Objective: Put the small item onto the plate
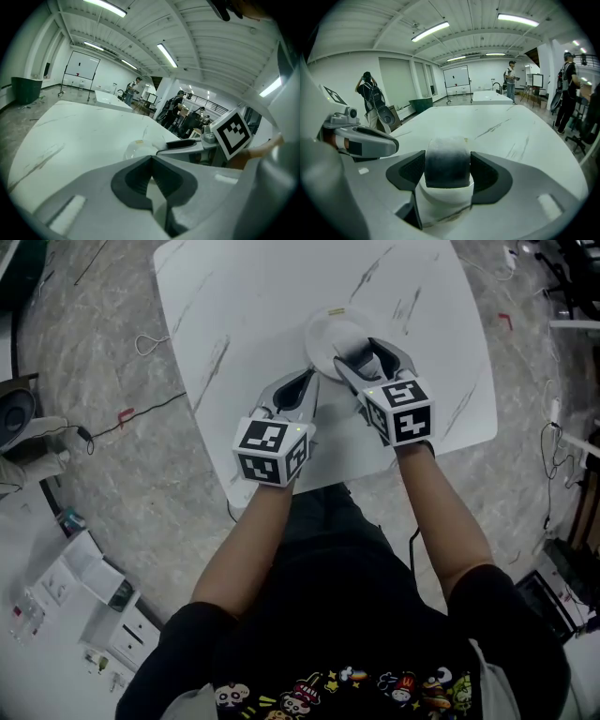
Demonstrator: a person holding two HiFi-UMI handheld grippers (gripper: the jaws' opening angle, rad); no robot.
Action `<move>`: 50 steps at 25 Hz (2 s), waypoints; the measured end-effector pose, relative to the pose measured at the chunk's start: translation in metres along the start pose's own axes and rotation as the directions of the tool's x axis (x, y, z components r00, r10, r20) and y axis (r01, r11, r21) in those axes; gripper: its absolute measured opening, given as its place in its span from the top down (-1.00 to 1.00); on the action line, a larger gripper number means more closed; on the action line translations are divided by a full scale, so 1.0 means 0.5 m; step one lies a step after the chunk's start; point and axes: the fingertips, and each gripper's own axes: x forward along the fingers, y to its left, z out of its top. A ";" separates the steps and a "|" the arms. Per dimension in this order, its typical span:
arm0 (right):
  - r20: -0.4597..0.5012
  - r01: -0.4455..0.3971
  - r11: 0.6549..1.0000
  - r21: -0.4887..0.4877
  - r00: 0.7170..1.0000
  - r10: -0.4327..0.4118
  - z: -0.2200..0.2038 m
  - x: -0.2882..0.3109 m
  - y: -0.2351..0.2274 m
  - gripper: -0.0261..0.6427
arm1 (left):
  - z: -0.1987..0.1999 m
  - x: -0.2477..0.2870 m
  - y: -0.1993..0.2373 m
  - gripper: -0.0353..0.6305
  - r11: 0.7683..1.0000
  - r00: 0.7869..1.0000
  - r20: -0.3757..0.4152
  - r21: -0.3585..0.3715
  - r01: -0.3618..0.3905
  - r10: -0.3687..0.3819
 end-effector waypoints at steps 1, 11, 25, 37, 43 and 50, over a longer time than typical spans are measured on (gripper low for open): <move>-0.007 0.002 1.000 -0.003 1.000 -0.002 -0.002 0.005 -0.004 -0.06 | -0.002 0.004 0.003 0.89 1.000 1.000 -0.003 -0.002 0.000 0.000; -0.055 0.005 0.999 -0.032 0.998 -0.007 -0.008 0.045 -0.027 -0.06 | -0.006 0.034 0.017 0.89 1.000 1.000 -0.014 -0.023 0.011 -0.011; -0.115 -0.004 0.994 -0.112 0.993 -0.009 -0.014 0.085 -0.017 -0.05 | -0.014 0.053 0.042 0.89 0.999 1.000 -0.015 -0.043 0.010 -0.011; -0.142 -0.021 0.992 -0.127 0.990 0.003 -0.019 0.093 -0.015 -0.07 | -0.016 0.058 0.044 0.89 0.999 1.000 -0.015 -0.041 0.014 -0.015; -0.126 -0.010 0.993 -0.119 0.992 -0.005 -0.015 0.066 -0.019 -0.14 | -0.013 0.045 0.028 0.89 0.999 1.000 -0.013 -0.027 0.017 -0.018; -0.019 0.016 0.993 -0.118 1.000 -0.018 0.010 -0.004 -0.003 0.40 | -0.004 0.018 0.004 0.89 1.000 1.000 -0.007 0.005 0.016 -0.016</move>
